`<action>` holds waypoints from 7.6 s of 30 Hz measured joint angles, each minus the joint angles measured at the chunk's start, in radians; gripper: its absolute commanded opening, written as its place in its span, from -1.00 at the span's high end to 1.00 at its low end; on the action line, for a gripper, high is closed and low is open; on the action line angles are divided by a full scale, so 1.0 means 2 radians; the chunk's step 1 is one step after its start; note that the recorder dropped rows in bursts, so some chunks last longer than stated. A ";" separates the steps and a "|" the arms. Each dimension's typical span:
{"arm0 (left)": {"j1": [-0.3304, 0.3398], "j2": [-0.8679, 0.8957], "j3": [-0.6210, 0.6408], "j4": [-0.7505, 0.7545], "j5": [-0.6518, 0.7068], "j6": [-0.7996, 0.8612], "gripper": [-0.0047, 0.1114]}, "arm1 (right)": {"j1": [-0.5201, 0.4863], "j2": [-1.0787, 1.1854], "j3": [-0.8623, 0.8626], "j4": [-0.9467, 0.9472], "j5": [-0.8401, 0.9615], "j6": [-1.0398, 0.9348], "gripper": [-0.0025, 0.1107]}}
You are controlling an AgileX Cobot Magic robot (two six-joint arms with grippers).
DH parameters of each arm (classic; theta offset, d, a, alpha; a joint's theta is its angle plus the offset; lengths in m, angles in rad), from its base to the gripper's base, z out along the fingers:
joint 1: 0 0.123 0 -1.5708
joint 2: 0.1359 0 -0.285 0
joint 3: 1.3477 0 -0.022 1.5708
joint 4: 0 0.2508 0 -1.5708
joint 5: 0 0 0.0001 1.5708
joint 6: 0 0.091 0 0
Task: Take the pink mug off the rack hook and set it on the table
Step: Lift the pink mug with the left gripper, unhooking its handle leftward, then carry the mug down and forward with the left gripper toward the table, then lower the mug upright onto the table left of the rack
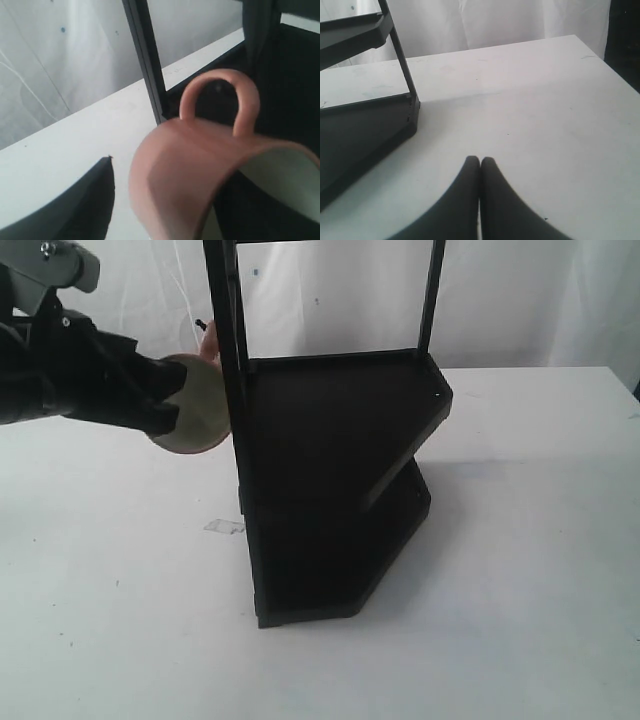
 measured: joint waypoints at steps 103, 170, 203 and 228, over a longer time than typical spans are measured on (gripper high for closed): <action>-0.002 -0.001 0.002 -0.004 -0.336 0.160 0.92 | 0.000 0.000 0.000 0.000 0.000 0.015 0.96; -0.002 -0.053 0.108 0.278 0.093 -0.250 0.92 | 0.000 0.000 0.000 0.000 0.000 0.024 0.96; 0.021 0.106 -0.073 0.861 0.415 -0.842 0.92 | 0.000 0.000 0.000 0.000 0.000 0.024 0.96; 0.021 0.213 -0.092 0.841 0.295 -0.842 0.92 | 0.000 0.000 0.000 0.000 0.000 0.024 0.96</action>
